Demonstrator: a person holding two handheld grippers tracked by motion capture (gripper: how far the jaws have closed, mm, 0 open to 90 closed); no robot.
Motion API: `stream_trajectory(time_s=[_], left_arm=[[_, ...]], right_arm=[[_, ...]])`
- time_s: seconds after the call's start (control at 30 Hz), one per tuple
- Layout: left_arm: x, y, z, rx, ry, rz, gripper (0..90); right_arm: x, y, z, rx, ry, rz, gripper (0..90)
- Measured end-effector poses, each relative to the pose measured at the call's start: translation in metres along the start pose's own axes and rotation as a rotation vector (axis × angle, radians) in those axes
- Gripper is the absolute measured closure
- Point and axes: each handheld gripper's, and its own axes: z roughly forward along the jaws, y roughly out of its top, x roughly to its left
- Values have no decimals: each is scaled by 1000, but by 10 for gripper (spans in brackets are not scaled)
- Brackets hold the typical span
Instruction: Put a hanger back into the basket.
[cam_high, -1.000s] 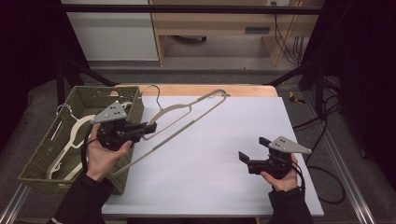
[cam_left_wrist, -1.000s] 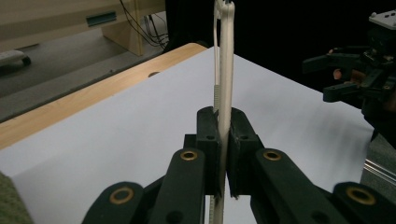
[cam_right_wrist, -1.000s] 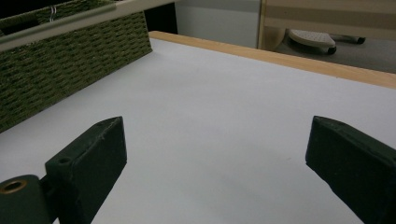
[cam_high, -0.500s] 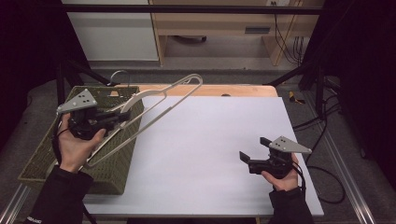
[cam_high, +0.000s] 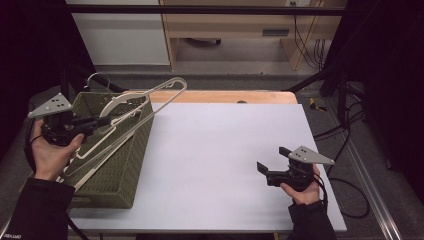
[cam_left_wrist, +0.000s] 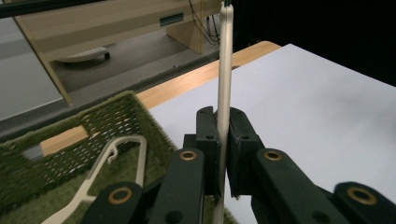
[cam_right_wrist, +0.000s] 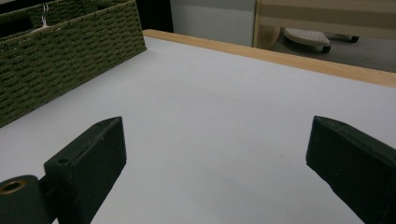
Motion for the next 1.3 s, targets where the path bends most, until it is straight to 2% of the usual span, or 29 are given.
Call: stream_trajectory(time_s=[0.17, 0.27, 0.5, 0.87, 1.03, 1.2, 1.3], left_arm=[[19, -12, -10, 6, 25, -28, 842], [25, -15, -13, -1, 39, -43, 843], [48, -30, -28, 7, 81, -75, 842], [72, -48, -40, 40, 123, -101, 842], [84, -60, -44, 56, 138, -132, 842], [86, -66, -42, 53, 132, -156, 842], [83, -66, -35, 78, 136, -149, 841]], right_arm=[[0, 0, 1, 3, 2, -5, 56], [0, 0, 1, 5, 1, -6, 56], [0, -1, 1, 7, 1, -11, 57], [1, -1, 3, 10, -5, -8, 58], [1, -1, 3, 9, -6, -12, 59], [1, -1, 3, 11, -6, -9, 61], [1, -1, 3, 10, -7, -10, 62]])
